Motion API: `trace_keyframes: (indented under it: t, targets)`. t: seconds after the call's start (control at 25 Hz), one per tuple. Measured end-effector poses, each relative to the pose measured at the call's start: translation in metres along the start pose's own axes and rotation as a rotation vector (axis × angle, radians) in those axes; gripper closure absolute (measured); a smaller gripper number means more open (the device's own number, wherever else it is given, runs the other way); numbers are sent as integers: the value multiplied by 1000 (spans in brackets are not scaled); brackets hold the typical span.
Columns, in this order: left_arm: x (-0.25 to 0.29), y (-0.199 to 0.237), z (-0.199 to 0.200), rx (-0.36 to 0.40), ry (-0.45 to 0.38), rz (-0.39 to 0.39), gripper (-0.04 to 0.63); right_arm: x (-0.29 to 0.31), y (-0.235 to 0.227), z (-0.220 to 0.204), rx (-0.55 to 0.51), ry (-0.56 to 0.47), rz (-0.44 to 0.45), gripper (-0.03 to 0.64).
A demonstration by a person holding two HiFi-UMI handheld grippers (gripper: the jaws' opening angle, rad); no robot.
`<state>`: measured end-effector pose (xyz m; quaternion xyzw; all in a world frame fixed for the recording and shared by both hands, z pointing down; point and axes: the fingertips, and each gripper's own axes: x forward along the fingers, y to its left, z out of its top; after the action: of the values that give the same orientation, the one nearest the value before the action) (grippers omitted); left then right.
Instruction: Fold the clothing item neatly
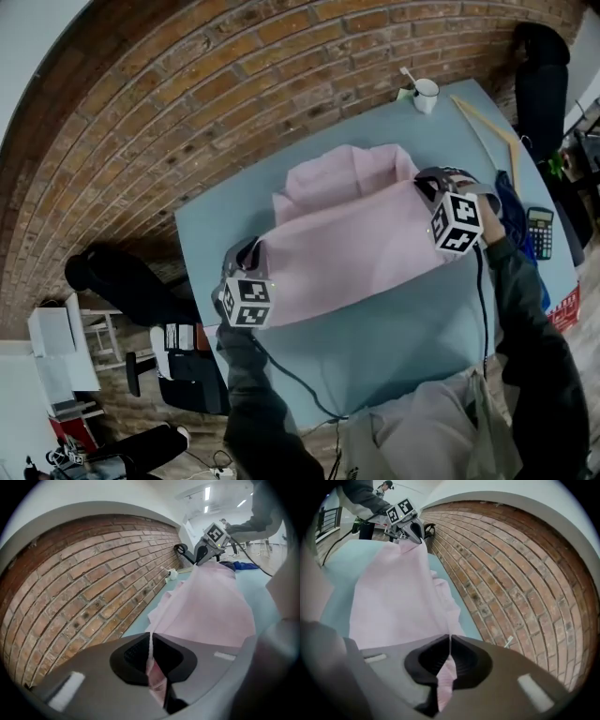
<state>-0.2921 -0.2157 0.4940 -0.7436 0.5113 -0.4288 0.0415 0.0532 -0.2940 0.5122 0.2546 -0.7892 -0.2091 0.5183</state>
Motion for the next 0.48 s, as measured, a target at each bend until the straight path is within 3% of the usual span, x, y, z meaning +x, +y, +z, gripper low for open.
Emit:
trace_keyframes:
  t: [0.16,0.24,0.28,0.4,0.48]
  targets:
    - [44,28,-9,-32,41,220,532,50,-27,2,-20,1,-172,596]
    - [57,25,-24,-85,70,247,401,65,-32,-3,-2,4,-245,547]
    - [61,19,-32,-118,82,234,367,68,-32,-7,25,3,-259,545]
    - [49,8,-47,-192,66,237,380,53,-32,-20,112,-25,-298,541]
    - [23,3,-48,-236,5,268,491,33,-22,-30,123,-32,-296,540]
